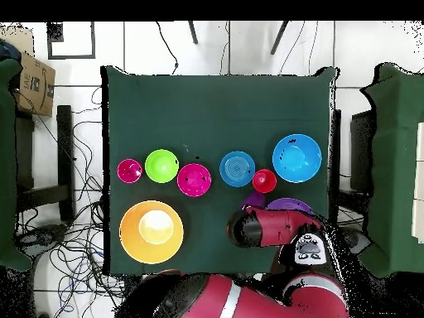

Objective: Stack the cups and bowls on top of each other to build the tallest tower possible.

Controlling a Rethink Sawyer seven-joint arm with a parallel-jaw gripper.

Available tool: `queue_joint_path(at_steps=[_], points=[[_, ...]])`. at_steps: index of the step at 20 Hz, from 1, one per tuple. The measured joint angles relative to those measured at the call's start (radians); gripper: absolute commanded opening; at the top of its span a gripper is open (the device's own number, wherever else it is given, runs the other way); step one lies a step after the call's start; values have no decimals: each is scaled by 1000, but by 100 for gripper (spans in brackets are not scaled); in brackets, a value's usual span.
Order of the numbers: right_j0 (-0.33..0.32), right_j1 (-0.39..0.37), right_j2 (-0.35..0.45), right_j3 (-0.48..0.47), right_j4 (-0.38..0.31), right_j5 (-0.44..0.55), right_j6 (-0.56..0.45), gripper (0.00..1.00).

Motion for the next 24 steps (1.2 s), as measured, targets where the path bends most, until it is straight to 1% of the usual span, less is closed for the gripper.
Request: queue_joint_path(at_steps=[15, 17, 20, 22, 24], points=[[2, -7, 1, 0, 0, 10, 0, 0], [2, -30, 8, 0, 6, 47, 0, 0], [2, -80, 18, 0, 19, 140, 0, 0], [4, -102, 22, 1, 24, 185, 0, 0], [8, -155, 31, 1, 33, 285, 0, 0]])
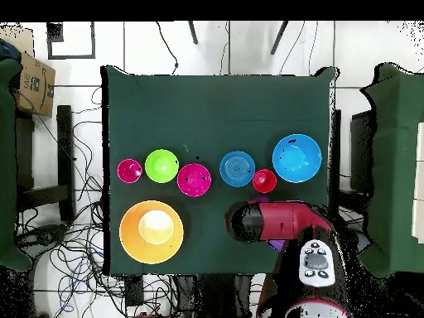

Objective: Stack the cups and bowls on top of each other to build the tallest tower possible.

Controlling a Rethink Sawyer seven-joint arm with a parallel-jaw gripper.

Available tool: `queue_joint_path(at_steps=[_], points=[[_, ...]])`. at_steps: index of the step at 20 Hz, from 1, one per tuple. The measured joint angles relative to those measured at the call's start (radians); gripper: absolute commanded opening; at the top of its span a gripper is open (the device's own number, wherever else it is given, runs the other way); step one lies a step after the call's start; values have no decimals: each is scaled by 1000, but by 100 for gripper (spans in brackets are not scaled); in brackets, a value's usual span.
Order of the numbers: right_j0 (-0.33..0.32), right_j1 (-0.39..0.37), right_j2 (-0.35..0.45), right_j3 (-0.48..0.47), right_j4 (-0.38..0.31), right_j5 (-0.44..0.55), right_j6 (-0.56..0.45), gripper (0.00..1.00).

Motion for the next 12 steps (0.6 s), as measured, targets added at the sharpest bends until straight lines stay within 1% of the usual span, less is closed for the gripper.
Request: queue_joint_path(at_steps=[3, 6, 9, 12], points=[[0, -60, 11, 1, 9, 93, 0, 0], [0, -91, 16, 2, 14, 134, 0, 0], [-1, -146, 24, 8, 23, 183, 0, 0], [-2, -180, 28, 18, 25, 205, 0, 0]])
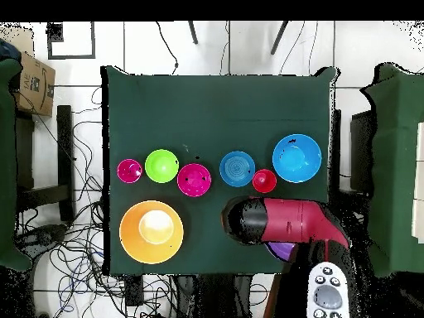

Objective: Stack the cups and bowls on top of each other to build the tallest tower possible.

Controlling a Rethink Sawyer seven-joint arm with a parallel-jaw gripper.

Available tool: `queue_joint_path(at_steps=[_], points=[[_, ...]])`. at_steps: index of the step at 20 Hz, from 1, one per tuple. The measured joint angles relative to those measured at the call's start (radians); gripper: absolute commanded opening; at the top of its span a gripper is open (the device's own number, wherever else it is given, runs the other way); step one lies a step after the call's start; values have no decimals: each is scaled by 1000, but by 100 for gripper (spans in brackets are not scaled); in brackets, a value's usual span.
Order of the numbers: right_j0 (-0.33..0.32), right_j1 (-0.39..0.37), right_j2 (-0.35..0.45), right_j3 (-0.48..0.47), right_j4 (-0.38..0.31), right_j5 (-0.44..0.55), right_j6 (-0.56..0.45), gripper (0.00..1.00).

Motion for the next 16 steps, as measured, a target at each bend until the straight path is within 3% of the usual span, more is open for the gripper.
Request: queue_joint_path(at_steps=[8, 16], points=[[-8, -59, 26, 30, 2, 30, 0, 0], [-15, -67, 66, 37, 3, 33, 0, 0]])
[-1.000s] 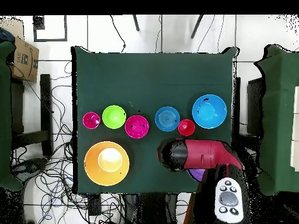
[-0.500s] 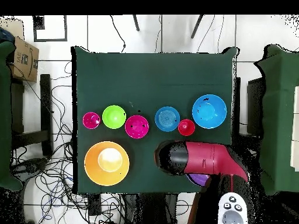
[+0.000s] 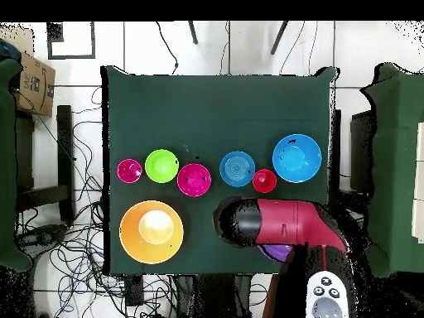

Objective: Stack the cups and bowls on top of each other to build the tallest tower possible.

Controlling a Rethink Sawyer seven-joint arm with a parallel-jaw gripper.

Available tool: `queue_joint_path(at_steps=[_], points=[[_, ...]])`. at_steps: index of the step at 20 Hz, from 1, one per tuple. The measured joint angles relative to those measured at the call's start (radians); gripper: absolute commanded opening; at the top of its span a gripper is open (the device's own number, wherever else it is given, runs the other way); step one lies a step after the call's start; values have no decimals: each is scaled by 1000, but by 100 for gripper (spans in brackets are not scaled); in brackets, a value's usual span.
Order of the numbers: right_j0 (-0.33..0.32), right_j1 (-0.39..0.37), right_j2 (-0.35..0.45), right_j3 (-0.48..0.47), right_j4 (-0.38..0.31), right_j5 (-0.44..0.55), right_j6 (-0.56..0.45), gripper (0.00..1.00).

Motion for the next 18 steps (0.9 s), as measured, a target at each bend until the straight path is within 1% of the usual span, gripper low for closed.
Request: queue_joint_path(at_steps=[7, 11, 17, 18], points=[[3, 1, 24, -2, 2, 12, 0, 0], [13, 20, 36, -25, 2, 35, 0, 0], [38, 43, 46, -71, 3, 109, 0, 0], [42, 44, 51, -84, 4, 136, 0, 0]])
